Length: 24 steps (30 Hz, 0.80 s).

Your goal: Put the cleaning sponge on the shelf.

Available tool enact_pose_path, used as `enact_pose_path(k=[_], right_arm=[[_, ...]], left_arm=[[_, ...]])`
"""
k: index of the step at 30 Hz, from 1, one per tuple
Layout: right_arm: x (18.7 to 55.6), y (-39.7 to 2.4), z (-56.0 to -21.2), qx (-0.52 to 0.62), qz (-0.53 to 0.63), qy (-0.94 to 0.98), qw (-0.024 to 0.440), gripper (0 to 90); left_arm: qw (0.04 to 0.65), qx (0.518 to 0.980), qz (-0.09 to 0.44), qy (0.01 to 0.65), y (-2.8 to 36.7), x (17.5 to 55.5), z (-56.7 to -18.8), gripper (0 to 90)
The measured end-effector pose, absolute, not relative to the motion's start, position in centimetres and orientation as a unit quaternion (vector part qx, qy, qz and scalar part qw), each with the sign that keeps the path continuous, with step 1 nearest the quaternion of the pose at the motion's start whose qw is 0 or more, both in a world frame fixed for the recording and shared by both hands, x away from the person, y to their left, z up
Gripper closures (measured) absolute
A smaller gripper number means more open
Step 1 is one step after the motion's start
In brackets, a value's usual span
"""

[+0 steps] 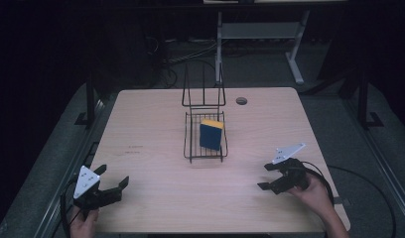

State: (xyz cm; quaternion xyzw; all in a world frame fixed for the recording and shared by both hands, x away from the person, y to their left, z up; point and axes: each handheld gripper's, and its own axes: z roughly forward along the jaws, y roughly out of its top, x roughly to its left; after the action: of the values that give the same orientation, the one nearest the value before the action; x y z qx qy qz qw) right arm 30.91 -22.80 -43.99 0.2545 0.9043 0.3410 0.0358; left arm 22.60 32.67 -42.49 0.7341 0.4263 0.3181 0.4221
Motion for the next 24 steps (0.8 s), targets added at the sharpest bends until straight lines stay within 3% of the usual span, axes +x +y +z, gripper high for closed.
enact_pose_path(k=[24], right_arm=[[26.8,-25.2,-45.7,0.274,0.362,0.890,0.045,21.9]], left_arm=[[0.422,0.734,0.319,0.426,32.5,22.5,-42.6,13.9]])
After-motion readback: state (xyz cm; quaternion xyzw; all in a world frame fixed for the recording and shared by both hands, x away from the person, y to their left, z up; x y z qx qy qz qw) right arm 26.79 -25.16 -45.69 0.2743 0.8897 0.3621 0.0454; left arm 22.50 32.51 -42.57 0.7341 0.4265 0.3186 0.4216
